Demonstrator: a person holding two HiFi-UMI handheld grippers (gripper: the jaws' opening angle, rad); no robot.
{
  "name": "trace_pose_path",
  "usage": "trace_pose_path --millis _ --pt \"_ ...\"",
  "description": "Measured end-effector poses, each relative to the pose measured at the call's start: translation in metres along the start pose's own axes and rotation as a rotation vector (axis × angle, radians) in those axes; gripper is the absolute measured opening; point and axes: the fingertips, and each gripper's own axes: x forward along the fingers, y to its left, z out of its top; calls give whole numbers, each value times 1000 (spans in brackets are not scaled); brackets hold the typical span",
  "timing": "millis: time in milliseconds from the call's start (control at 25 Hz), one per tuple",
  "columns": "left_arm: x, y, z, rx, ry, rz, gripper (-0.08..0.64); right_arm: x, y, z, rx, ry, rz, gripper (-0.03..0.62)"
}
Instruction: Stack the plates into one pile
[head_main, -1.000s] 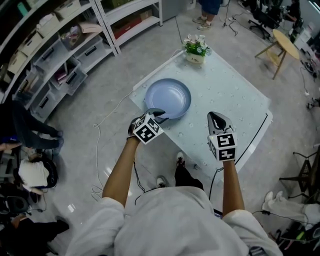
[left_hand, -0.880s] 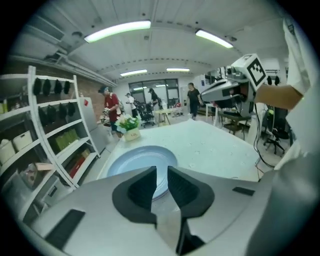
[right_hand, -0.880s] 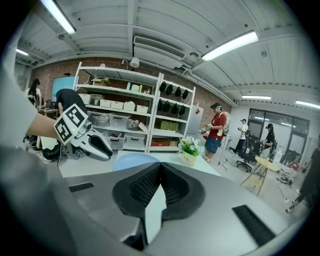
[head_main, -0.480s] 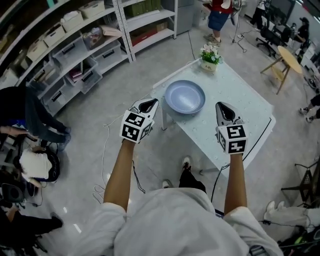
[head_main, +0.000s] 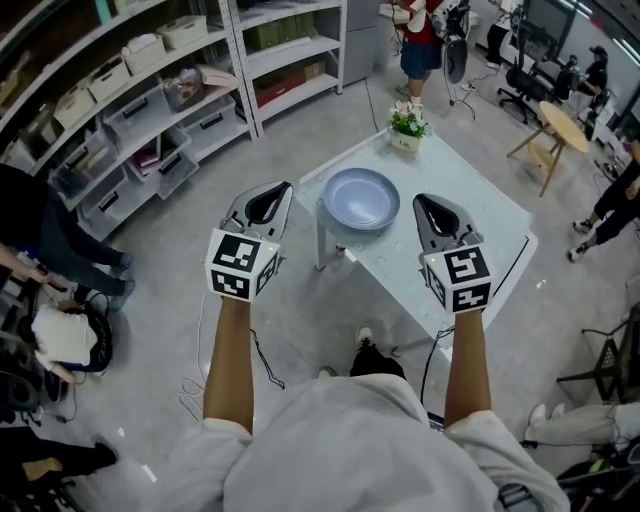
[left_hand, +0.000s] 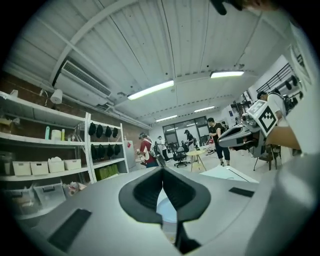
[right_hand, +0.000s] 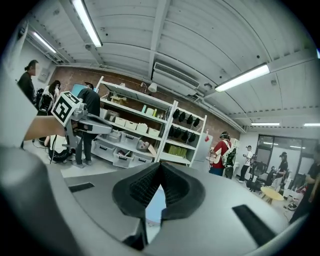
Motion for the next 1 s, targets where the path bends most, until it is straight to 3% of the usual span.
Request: trace_pose_path --millis 200,1000 --pt "-11 -9 16 44 -19 4 20 -11 -1 13 6 -30 -9 12" --pt "-12 -20 18 63 -15 -36 20 -9 5 15 -2 -19 -11 12"
